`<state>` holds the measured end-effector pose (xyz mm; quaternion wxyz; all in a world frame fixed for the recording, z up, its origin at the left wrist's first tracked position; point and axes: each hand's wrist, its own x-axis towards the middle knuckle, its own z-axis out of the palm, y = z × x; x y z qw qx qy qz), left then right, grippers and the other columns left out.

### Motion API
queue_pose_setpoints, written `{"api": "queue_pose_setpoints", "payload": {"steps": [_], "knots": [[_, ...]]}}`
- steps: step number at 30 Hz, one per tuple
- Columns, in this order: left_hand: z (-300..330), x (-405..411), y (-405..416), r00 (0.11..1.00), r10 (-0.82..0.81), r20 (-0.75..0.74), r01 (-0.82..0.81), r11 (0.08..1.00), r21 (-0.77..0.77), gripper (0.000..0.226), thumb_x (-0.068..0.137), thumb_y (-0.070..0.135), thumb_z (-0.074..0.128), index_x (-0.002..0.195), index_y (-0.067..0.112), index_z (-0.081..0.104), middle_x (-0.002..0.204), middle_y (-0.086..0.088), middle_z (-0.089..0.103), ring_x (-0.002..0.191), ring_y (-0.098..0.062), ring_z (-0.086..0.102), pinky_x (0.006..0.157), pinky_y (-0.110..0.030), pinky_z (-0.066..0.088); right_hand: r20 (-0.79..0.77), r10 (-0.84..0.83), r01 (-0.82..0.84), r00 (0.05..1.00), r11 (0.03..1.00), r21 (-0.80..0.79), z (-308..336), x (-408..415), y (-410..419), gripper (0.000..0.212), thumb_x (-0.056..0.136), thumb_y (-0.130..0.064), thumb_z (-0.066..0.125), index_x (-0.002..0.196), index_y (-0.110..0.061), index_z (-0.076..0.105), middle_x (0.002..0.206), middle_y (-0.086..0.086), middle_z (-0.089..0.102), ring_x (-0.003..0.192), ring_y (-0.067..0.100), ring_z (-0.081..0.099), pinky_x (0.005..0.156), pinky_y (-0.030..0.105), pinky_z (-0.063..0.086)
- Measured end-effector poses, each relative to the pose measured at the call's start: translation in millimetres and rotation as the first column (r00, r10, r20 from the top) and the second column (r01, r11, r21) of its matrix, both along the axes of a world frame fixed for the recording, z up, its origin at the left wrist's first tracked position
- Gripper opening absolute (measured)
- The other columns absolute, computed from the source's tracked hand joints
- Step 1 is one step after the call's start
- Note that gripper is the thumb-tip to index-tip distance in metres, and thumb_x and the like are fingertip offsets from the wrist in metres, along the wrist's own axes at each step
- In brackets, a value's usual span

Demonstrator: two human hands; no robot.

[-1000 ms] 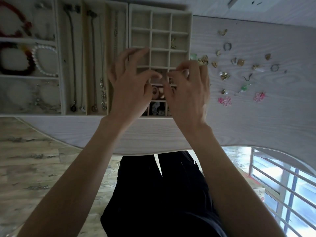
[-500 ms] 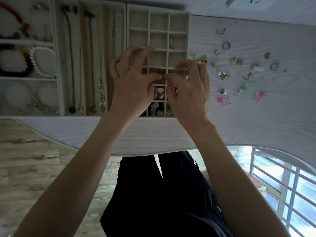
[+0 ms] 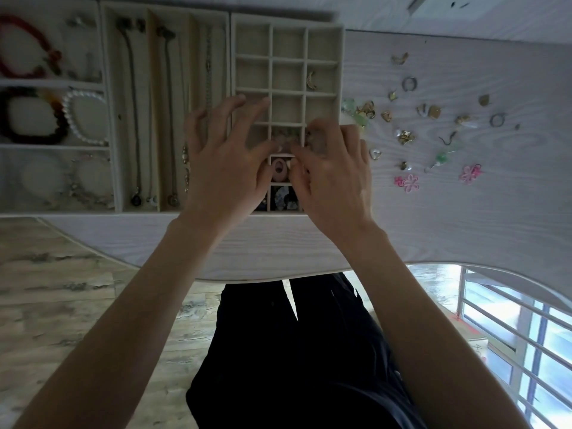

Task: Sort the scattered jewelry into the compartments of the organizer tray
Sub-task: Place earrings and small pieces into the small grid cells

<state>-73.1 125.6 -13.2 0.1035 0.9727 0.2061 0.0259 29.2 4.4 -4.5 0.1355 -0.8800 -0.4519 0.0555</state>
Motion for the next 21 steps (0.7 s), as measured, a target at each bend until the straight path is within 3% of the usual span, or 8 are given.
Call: {"api": "queue_pose_setpoints", "payload": {"steps": [11,15,21], "knots": [[-2,-1,3,0.999,-0.025,0.037,0.024,0.999,0.038,0.028,0.086,0.025,0.045,0.1,0.021,0.07,0.14,-0.007,0.049,0.131,-0.032,0.04,0.104,-0.056,0.023,0.046,0.001,0.0,0.999,1.0,-0.024,-4,-1,2,0.029,0.086,-0.027,0.046,0.098,-0.016,0.07,0.112,0.009,0.058,0.095,0.023,0.045,0.076,0.028,0.031],[-4,0,5,0.999,-0.038,0.017,0.037,0.999,0.031,0.03,0.086,0.026,0.044,0.1,0.02,0.07,0.139,-0.007,0.05,0.13,-0.031,0.039,0.103,-0.053,0.024,0.032,0.008,-0.007,0.999,1.0,-0.028,-6,-4,1,0.033,0.086,-0.027,0.042,0.101,-0.014,0.069,0.116,0.009,0.057,0.099,0.024,0.048,0.079,0.031,0.036],[8,6,-23,0.991,0.006,0.135,0.006,0.996,-0.09,0.03,0.089,0.015,0.043,0.108,0.01,0.065,0.117,-0.012,0.061,0.115,-0.033,0.049,0.097,-0.045,0.039,-0.181,-0.021,0.073,0.983,0.955,0.288,12,4,-20,0.021,0.088,-0.008,0.055,0.104,-0.005,0.068,0.109,0.008,0.066,0.104,0.018,0.057,0.099,0.034,0.043]]}}
